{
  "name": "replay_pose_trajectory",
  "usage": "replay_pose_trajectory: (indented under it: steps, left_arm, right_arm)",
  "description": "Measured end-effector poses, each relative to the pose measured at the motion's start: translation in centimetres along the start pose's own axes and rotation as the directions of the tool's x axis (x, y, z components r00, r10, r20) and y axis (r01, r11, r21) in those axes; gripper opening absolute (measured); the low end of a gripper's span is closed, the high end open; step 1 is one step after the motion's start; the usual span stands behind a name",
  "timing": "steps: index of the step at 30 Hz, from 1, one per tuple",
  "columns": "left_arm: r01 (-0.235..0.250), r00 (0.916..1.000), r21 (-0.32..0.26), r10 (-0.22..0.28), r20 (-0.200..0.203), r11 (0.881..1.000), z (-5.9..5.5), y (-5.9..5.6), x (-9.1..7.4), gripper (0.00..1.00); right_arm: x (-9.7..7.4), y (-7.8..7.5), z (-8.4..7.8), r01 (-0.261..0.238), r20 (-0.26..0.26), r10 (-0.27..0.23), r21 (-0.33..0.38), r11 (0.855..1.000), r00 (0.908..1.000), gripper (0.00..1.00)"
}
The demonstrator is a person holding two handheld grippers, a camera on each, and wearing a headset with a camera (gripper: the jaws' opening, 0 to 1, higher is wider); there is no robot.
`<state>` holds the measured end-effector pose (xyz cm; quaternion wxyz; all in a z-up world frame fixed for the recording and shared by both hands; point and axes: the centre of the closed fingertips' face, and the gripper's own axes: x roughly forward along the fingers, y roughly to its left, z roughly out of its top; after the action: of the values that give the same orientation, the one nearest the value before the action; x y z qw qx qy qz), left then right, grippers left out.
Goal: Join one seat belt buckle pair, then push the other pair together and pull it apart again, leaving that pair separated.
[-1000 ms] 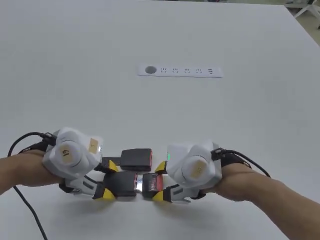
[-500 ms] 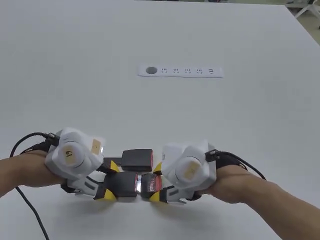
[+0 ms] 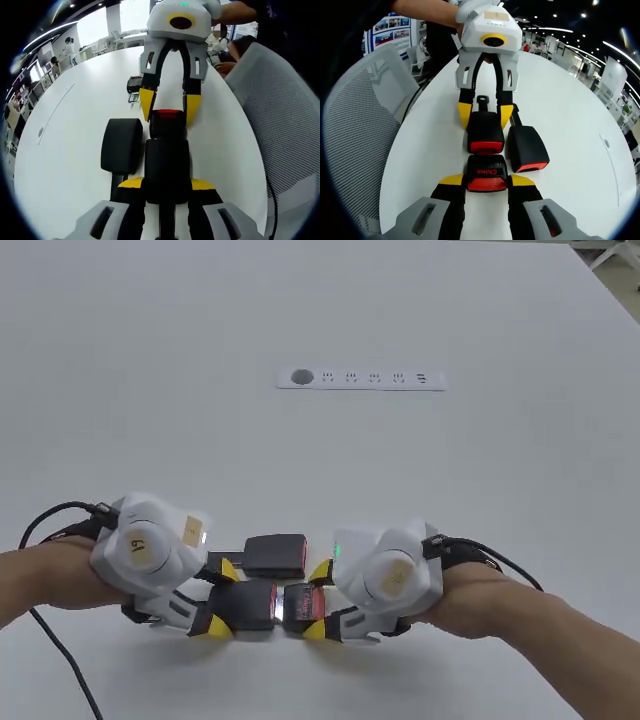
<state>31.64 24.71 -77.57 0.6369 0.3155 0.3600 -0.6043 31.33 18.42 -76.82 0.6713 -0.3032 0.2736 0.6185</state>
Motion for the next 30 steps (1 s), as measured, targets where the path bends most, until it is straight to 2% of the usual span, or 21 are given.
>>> replay_pose_trajectory:
  steps: [4,10,14,16,20,30]
  left_arm:
    - [-0.002,1.0,-0.002,0.002,-0.005,1.0,-0.22,0.0,-0.02,0.32]
    - [0.008,1.0,-0.004,-0.008,0.001,1.0,-0.23,-0.15,0.01,0.33]
    - [0.004,1.0,0.001,-0.004,-0.008,1.0,-0.15,-0.22,0.05,0.33]
    - [0.007,1.0,-0.006,-0.007,-0.003,1.0,-0.16,-0.2,-0.03,0.33]
    - [0.01,0.9998,0.009,-0.01,-0.016,1.0,-0.06,-0.33,0.04,0.34]
    - [-0.005,0.9998,0.005,0.005,-0.021,1.0,-0.34,-0.15,-0.12,0.34]
  right_arm:
    - [0.05,0.03,0.04,0.005,-0.005,-0.005,0.006,1.0,1.0,0.28]
    - [0.11,-0.09,-0.05,-0.014,0.007,0.014,-0.003,1.0,0.9999,0.28]
    - [0.18,0.0,-0.02,-0.007,-0.01,0.007,-0.006,1.0,0.9999,0.28]
    - [0.15,-0.04,-0.1,-0.017,-0.006,0.017,0.022,1.0,0.9998,0.29]
    - [0.14,0.22,-0.06,-0.023,-0.038,0.022,-0.025,0.999,0.999,0.3]
    - [-0.23,0.27,-0.05,-0.021,-0.037,0.019,-0.049,0.999,0.9991,0.31]
